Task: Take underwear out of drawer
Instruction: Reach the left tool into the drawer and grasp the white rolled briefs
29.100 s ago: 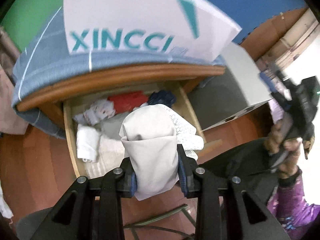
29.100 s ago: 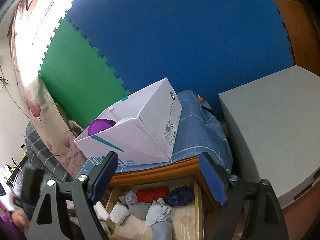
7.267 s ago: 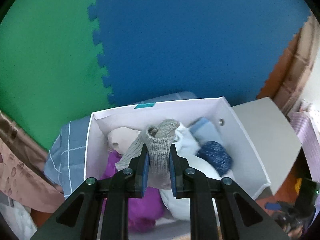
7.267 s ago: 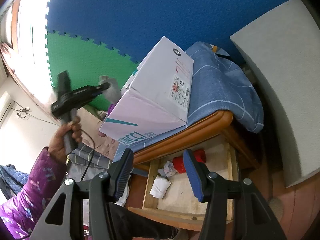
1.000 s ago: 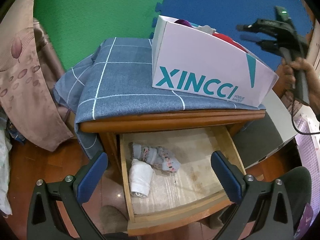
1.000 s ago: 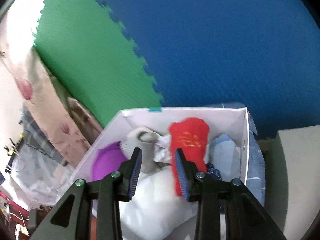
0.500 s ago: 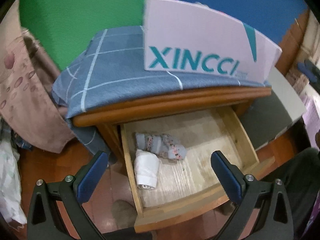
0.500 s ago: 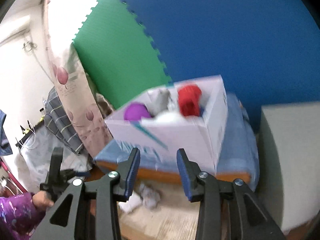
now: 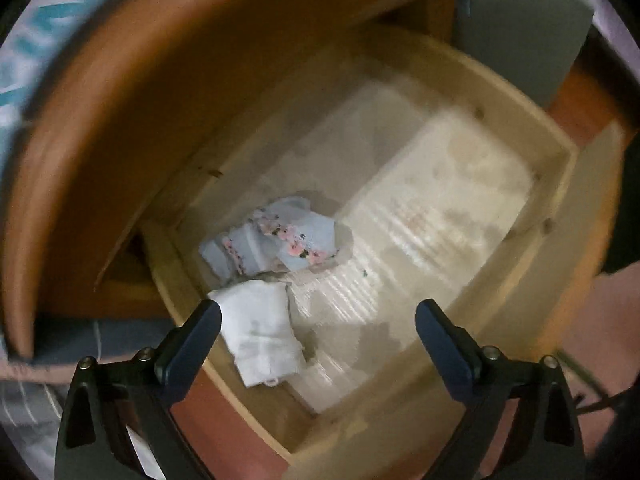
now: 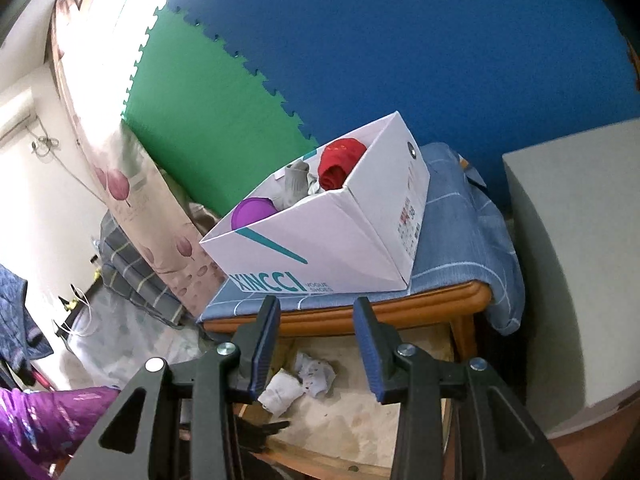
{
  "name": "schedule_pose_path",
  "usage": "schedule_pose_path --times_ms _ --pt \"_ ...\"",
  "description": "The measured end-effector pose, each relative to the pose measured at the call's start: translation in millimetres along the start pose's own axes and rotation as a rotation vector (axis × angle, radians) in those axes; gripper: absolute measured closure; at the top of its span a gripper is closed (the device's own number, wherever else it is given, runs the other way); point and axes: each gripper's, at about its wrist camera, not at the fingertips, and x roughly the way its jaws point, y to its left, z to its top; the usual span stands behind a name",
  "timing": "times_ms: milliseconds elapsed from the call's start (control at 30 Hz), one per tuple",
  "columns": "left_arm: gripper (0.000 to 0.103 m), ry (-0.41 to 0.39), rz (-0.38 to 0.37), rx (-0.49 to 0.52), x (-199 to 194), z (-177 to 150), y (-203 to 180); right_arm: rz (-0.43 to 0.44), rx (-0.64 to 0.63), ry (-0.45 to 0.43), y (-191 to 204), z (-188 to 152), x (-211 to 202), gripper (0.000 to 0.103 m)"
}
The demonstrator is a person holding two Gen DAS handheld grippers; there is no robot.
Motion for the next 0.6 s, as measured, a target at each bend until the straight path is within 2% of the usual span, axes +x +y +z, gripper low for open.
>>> schedule_pose_path --times_ms 67,133,267,333,533,600 --pt "0.009 0.016 -0.079 -0.055 8 3 10 0.012 0.016 0.004 -2 0 1 0.064" --pt "0.011 0.039 -0.041 -0.074 18 8 18 0.017 0.024 0.009 -3 0 3 0.064" --pt "0.023 0.096 -0.092 -0.099 38 10 28 0.019 0.03 0.034 -2 -2 10 0.064" --pt "0.023 0.113 -0.077 -0.085 44 9 27 0.019 0.03 0.046 -1 -3 13 0.064" --pt "0.025 0.182 -0.113 -0.091 64 2 34 0.024 0.028 0.072 2 -5 22 0.064" --pt "0.025 0.183 -0.133 -0.09 66 0 37 0.027 0.03 0.083 3 -6 25 0.064"
